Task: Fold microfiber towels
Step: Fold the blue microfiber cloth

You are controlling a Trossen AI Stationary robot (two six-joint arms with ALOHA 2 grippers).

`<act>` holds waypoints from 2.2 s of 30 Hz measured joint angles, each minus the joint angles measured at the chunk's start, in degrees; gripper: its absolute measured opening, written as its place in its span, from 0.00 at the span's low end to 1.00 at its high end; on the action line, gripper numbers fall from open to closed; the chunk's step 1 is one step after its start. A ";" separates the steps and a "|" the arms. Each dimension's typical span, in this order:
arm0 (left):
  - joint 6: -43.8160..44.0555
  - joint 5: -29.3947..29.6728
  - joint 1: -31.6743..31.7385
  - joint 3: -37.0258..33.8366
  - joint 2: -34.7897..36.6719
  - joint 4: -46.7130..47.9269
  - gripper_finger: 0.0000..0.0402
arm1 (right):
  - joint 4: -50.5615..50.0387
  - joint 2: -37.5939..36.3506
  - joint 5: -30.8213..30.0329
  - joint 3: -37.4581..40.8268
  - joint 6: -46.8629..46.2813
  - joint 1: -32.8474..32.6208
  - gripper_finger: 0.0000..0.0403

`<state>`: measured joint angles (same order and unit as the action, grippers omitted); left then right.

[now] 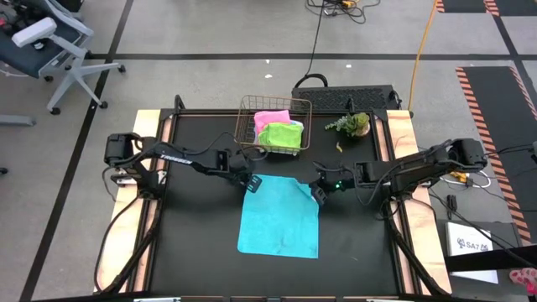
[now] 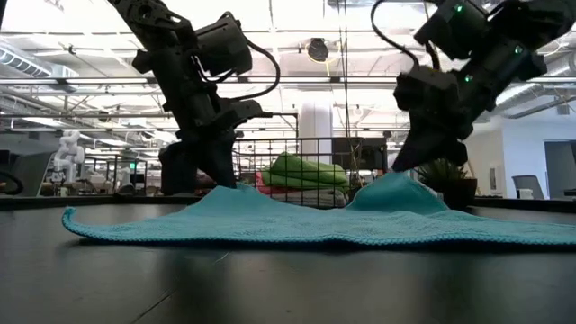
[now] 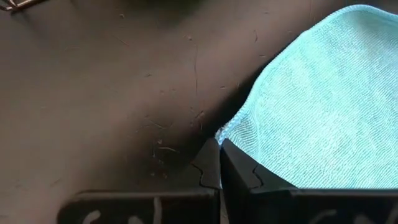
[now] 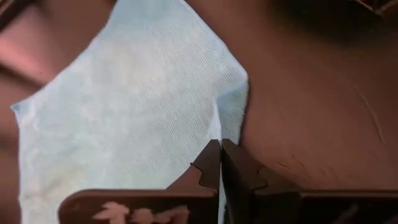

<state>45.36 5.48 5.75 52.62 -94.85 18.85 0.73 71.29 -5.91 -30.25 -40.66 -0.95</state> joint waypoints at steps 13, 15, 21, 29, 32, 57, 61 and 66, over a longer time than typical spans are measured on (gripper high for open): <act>1.11 -0.98 -3.56 0.59 0.00 0.79 0.00 | -0.16 0.04 0.28 -1.35 -3.21 -5.10 0.00; 1.17 -1.23 -4.58 1.27 0.00 1.20 0.00 | -0.40 0.04 0.49 -1.78 -4.16 -6.85 0.00; 0.34 -2.01 -8.14 5.98 0.02 9.74 0.00 | -2.07 0.00 0.48 -4.65 -7.46 -11.88 0.00; -1.39 -2.01 -13.17 12.89 0.04 26.31 0.00 | -5.71 0.00 1.55 -7.86 -12.97 -18.03 0.00; -1.48 -2.10 -15.02 13.70 0.07 26.71 0.00 | -5.77 0.00 1.56 -7.86 -16.43 -20.34 0.00; 23.18 5.32 -33.40 13.57 -1.23 17.57 0.00 | 1.66 6.34 -0.65 -7.86 -32.17 -37.47 0.00; 26.84 5.53 -35.68 13.54 -3.79 16.66 0.00 | 4.78 9.84 -1.86 -7.84 -32.20 -39.44 0.00; 28.79 2.97 -37.79 13.55 -8.44 14.95 0.00 | 6.91 13.24 -1.79 -7.88 -32.15 -40.11 0.00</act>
<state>74.15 8.45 -32.03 66.17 -103.29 33.80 7.64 84.52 -7.70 -38.12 -72.82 -41.06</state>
